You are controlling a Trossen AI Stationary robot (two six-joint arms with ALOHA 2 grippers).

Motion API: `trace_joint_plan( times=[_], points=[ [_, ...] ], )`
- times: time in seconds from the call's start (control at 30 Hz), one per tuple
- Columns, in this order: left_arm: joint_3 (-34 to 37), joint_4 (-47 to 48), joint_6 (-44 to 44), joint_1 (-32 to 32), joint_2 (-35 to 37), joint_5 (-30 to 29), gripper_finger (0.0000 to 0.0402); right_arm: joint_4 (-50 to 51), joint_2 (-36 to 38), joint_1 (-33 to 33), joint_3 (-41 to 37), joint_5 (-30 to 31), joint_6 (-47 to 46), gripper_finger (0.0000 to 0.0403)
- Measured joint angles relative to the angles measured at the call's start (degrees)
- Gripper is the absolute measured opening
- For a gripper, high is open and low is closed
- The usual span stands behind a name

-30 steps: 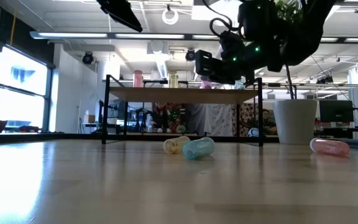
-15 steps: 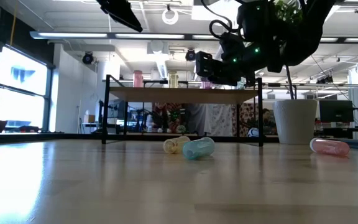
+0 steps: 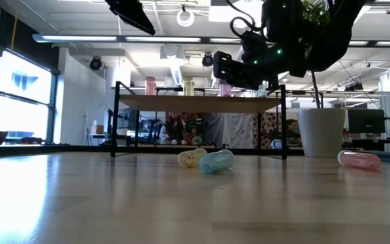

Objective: Pick and place medicine bottles onto shelf by color
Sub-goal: Put the pink pill bottle on the shelf aligned with the pink pill bottles

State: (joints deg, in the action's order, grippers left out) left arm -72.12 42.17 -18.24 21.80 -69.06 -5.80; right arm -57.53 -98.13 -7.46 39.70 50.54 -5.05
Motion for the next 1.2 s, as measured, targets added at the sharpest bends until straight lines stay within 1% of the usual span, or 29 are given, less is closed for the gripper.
trace_joint_plan(
  times=[0.2, 0.37, 0.63, 0.77, 0.83, 0.93, 1.07, 1.2],
  points=[
    [0.00, 0.00, 0.00, 0.00, 0.00, 0.00, 0.0243, -2.49, 0.02, 0.00, 0.00, -0.11, 1.36, 0.0142],
    [0.00, 0.00, 0.00, 0.00, 0.00, 0.00, 0.0243, -7.33, 0.04, 0.00, 0.00, -1.24, 4.89, 0.0142],
    [0.00, 0.03, -1.01, 0.00, 0.00, 0.00, 0.0243, -11.21, 0.16, 0.18, 0.00, -1.48, 7.13, 0.0142],
    [0.00, 0.03, -0.97, -0.01, 0.00, 0.01, 0.0243, -10.35, 3.18, 1.56, 1.33, -1.47, 9.85, 0.0142],
    [0.00, 0.05, -0.91, 0.00, 0.00, 0.00, 0.0243, -6.93, 5.53, 2.62, 2.55, -1.34, 10.38, 0.0142],
    [0.00, 0.09, -0.82, 0.01, 0.00, 0.10, 0.0243, 3.09, 9.77, 4.05, 4.47, -0.93, 8.62, 0.0142],
    [0.00, 0.74, 1.67, 0.65, 0.00, 1.05, 0.0243, 19.83, 15.94, 5.79, 8.33, 1.36, 0.47, 0.0142],
    [0.00, 3.51, 3.15, 1.35, 0.00, 2.62, 0.0243, 41.06, 20.92, 7.46, 13.68, 1.52, -9.05, 0.0142]
  ],
)
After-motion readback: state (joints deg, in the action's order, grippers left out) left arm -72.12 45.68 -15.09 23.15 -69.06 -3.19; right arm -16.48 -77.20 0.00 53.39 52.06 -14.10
